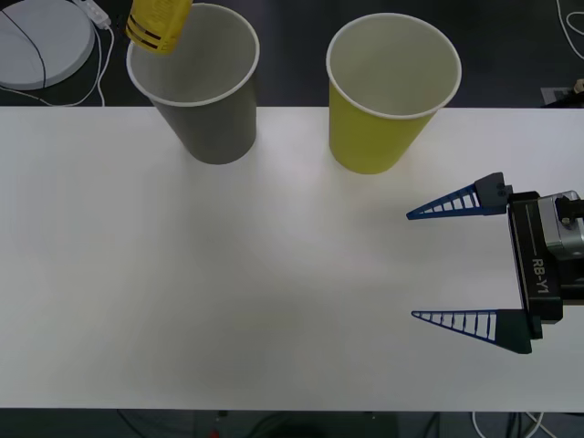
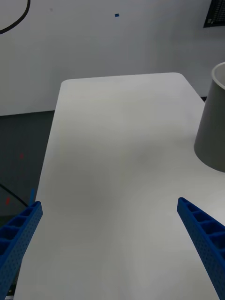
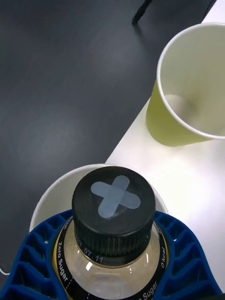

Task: Put the can into the green bin and the plastic bottle into the gray bin

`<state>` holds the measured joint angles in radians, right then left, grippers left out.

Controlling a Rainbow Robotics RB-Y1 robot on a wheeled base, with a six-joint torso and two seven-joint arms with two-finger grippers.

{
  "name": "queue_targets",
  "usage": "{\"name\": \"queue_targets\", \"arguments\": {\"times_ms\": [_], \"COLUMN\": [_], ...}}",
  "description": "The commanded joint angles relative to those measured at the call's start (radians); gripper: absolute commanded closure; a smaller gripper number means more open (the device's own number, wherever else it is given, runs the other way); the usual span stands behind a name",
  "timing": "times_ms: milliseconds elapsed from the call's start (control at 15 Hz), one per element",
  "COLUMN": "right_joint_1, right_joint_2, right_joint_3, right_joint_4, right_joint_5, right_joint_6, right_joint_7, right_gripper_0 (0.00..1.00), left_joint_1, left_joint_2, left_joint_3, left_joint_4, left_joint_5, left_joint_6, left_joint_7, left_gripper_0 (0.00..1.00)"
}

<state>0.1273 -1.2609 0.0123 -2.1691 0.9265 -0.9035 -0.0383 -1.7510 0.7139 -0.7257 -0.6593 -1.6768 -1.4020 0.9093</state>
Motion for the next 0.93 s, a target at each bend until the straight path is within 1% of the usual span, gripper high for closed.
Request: {"name": "queue_targets", "arguments": {"times_ms": [67,467,533,600,667,933], "right_joint_1": [0.000,0.000,0.000,0.000,0.000,0.000], "right_joint_2": [0.000,0.000,0.000,0.000,0.000,0.000], "right_joint_3": [0.000,0.000,0.000,0.000,0.000,0.000], "right_joint_4": [0.000,0.000,0.000,0.000,0.000,0.000], "right_joint_5": [0.000,0.000,0.000,0.000,0.000,0.000], "right_joint_6": [0.000,0.000,0.000,0.000,0.000,0.000], "right_joint_7": [0.000,0.000,0.000,0.000,0.000,0.000], "right_gripper_0": [0.00,0.00,0.00,0.00,0.00,0.00], "left_joint_1": [-0.007,-0.005,-0.005,-0.005,-0.005,-0.005], "left_joint_2": [-0.028,-0.033,-0.033,-0.033,-0.033,-0.033], "left_joint_3": [0.000,-0.004,-0.011,-0.014,-0.018,-0.021], "left_joint_4": [0.010,0.010,0.009,0.010,0.010,0.010], "left_joint_5": [-0.035,-0.047,-0.046,-0.043,-0.044,-0.044], "left_joint_6": [0.003,-0.022,-0.023,-0.023,-0.023,-0.023], "left_joint_7": [-0.009,-0.030,-0.036,-0.041,-0.043,-0.050], "left_gripper_0": [1.00,1.00,0.96,0.43,0.00,0.00]}}
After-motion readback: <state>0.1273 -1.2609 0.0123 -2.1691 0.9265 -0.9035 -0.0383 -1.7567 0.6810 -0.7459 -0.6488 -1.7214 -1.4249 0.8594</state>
